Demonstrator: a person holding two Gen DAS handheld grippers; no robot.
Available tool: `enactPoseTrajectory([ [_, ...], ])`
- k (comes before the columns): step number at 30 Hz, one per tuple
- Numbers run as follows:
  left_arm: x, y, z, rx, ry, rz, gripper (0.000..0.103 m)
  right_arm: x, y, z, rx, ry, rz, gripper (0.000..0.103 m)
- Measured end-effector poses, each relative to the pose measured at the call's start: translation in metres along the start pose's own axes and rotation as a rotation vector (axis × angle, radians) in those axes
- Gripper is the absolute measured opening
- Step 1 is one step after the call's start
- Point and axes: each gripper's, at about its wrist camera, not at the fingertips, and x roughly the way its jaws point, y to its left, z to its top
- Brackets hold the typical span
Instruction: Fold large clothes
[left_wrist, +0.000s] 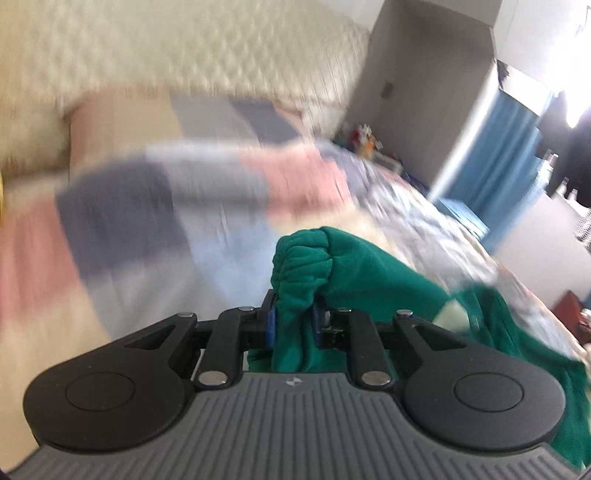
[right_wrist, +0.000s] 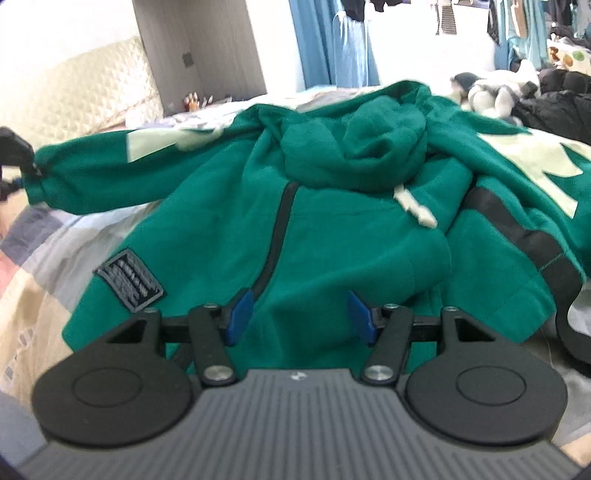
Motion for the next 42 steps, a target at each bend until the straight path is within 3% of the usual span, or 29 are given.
enactPoseTrajectory([
  [8,0.079,-0.003,0.145,0.013,-0.088,0.098,0.019,0.009,-0.007,0.011,0.059,-0.044,-0.019,0.06],
  [14,0.166,-0.009,0.199,0.015,-0.077,0.133,0.019,0.023,0.001,0.022,0.033,-0.085,-0.021,0.06],
  [22,0.313,0.003,0.184,0.034,0.038,0.225,0.019,0.06,0.007,0.034,0.052,-0.056,-0.045,0.06],
  [27,0.359,0.017,0.158,0.024,0.077,0.255,0.019,0.08,0.004,0.037,0.083,-0.012,-0.068,0.06],
  [32,0.357,0.02,0.151,0.029,0.073,0.245,0.025,0.087,0.004,0.038,0.078,0.0,-0.067,0.06],
  [34,0.35,0.023,0.152,0.023,0.1,0.219,0.038,0.084,0.006,0.037,0.073,-0.004,-0.06,0.06],
  [35,0.346,0.025,0.152,0.02,0.121,0.217,0.054,0.082,0.006,0.037,0.07,-0.008,-0.058,0.06],
  [36,0.341,0.027,0.152,0.013,0.15,0.203,0.058,0.08,0.007,0.037,0.067,-0.013,-0.055,0.06],
  [42,0.283,0.03,0.138,-0.025,0.219,0.124,0.058,0.065,0.006,0.038,0.082,-0.034,-0.029,0.06],
])
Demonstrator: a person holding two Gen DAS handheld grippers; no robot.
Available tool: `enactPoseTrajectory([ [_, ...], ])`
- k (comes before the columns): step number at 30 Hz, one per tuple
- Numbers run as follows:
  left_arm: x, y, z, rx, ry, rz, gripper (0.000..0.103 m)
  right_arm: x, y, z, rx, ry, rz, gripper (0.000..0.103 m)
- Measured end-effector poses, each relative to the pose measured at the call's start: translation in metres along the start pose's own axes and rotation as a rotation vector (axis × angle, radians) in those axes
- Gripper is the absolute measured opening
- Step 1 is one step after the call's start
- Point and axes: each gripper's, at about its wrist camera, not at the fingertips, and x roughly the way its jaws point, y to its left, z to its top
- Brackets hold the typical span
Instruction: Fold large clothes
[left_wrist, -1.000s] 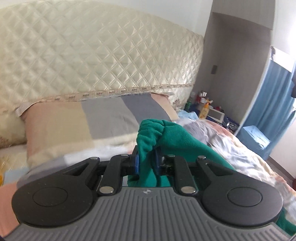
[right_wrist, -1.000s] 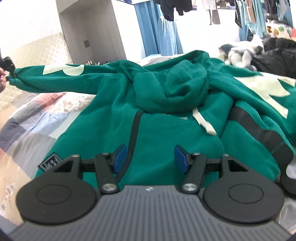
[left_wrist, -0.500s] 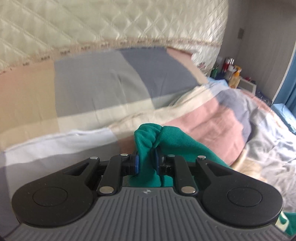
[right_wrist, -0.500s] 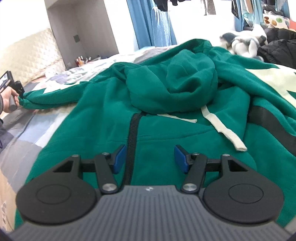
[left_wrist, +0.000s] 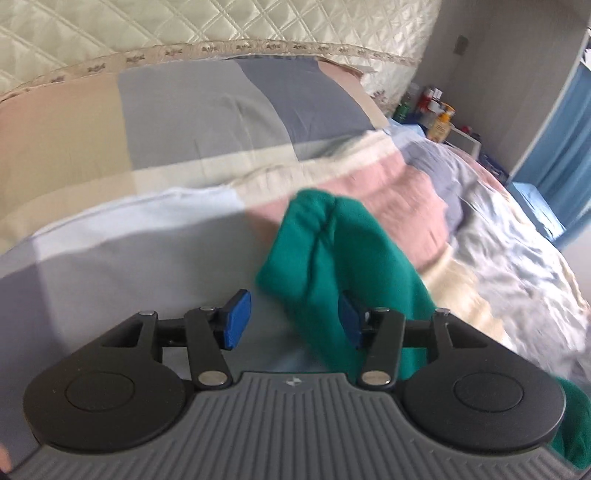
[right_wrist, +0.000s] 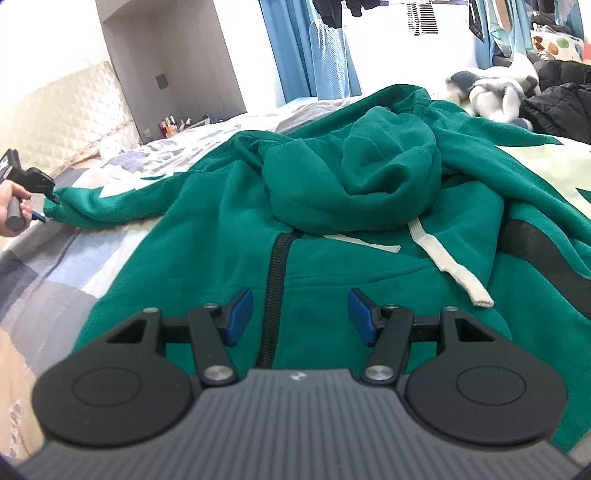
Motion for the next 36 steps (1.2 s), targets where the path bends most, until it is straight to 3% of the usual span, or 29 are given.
enactPoseTrajectory([
  [11,-0.136,-0.009,-0.074,0.081,0.029,-0.155,0.059,-0.043,-0.007,-0.001,-0.006,-0.076,0.009,0.06],
  [19,-0.212,-0.046,-0.183,0.208,0.144,-0.314,0.059,-0.081,-0.024,0.0,0.077,-0.117,0.051,0.06],
  [28,-0.278,-0.075,-0.315,0.31,0.259,-0.45,0.059,-0.111,-0.059,-0.008,0.128,-0.049,-0.022,0.06],
  [33,-0.312,-0.075,-0.367,0.323,0.163,-0.458,0.059,-0.128,-0.087,-0.017,0.204,-0.047,0.019,0.06],
  [36,-0.319,-0.068,-0.391,0.319,0.156,-0.457,0.059,-0.137,-0.099,-0.017,0.2,-0.054,0.022,0.06],
])
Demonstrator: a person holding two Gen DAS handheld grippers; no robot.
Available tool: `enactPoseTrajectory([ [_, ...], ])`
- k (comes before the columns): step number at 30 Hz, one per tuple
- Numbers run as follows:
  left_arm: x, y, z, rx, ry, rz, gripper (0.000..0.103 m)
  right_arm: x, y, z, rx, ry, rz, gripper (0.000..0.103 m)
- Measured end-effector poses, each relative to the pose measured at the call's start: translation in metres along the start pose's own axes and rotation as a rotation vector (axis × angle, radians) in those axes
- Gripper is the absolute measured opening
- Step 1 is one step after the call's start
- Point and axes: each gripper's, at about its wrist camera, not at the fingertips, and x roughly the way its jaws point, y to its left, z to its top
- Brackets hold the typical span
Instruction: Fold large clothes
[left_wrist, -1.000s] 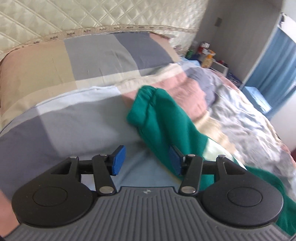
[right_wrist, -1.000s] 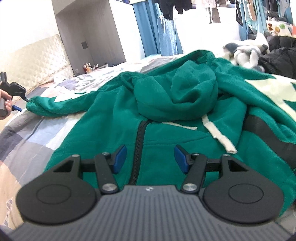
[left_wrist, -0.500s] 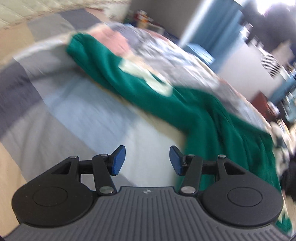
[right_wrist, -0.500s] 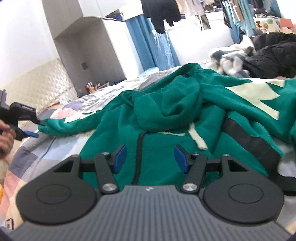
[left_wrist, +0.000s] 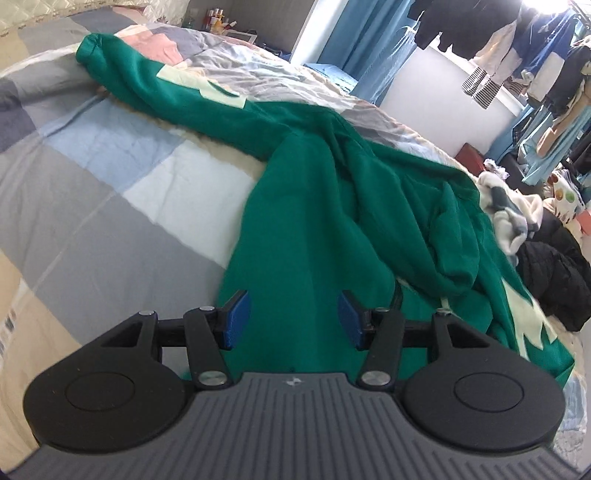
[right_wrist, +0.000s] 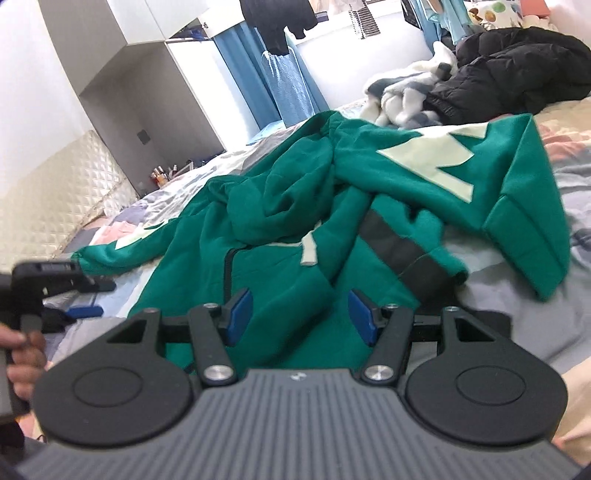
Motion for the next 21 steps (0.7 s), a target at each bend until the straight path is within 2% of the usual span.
enactPoseTrajectory([
  [5,0.012,0.008,-0.026,-0.032,0.023,0.016,0.061,-0.001,-0.021,0.022,-0.021,0.011,-0.046,0.061],
  [8,0.019,0.013,-0.037,-0.056,0.019,0.031,0.065,0.005,-0.025,0.034,-0.126,0.007,-0.094,0.061],
  [11,0.024,0.012,-0.048,-0.018,0.021,0.035,0.067,0.016,-0.033,0.044,-0.18,0.045,-0.111,0.06],
  [13,0.026,0.013,-0.056,0.004,0.017,0.03,0.067,0.027,-0.039,0.047,-0.185,0.073,-0.122,0.071],
  [21,0.041,0.013,-0.071,0.051,0.005,-0.017,0.067,0.072,-0.068,0.05,-0.043,0.213,-0.154,0.072],
])
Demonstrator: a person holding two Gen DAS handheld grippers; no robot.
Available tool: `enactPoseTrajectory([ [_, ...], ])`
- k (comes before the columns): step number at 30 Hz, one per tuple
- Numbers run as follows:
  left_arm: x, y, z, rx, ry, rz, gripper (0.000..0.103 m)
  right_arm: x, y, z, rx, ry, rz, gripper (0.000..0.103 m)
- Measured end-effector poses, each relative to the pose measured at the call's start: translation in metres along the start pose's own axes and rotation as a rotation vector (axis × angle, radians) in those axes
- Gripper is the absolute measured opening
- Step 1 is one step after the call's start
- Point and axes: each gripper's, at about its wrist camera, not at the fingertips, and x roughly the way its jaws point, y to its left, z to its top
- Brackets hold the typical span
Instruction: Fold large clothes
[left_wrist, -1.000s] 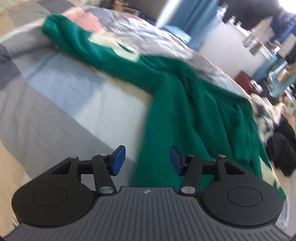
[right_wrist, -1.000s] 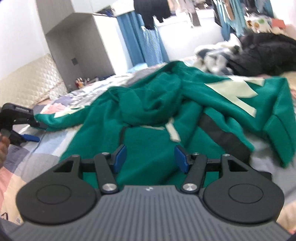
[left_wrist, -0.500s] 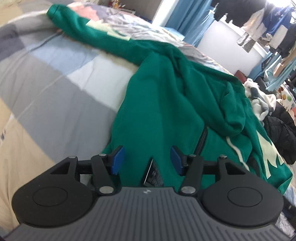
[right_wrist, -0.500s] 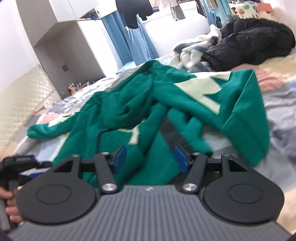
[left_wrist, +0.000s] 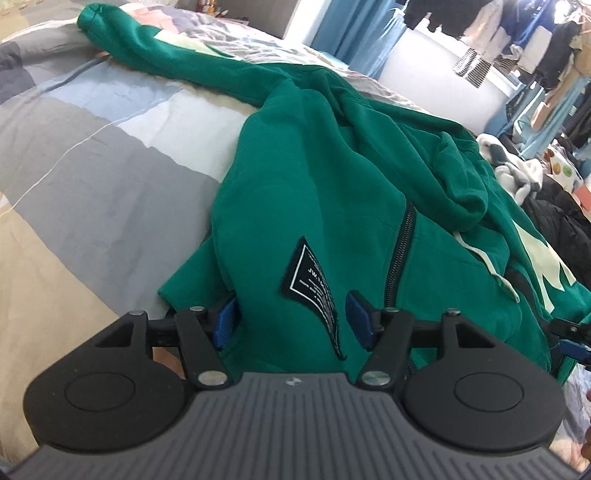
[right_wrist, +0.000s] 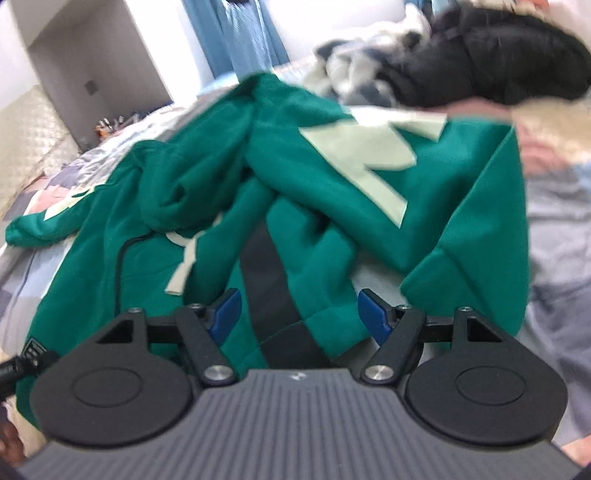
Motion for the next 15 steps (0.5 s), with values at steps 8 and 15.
enactPoseTrajectory([
  [8,0.02,0.007,0.001,0.002,0.045,-0.007,0.045,0.029,0.021,-0.008,-0.091,0.073,-0.014,0.073],
  [15,0.01,0.026,0.009,-0.094,0.005,-0.079,0.009,0.022,0.041,-0.017,-0.123,0.068,0.02,0.022],
])
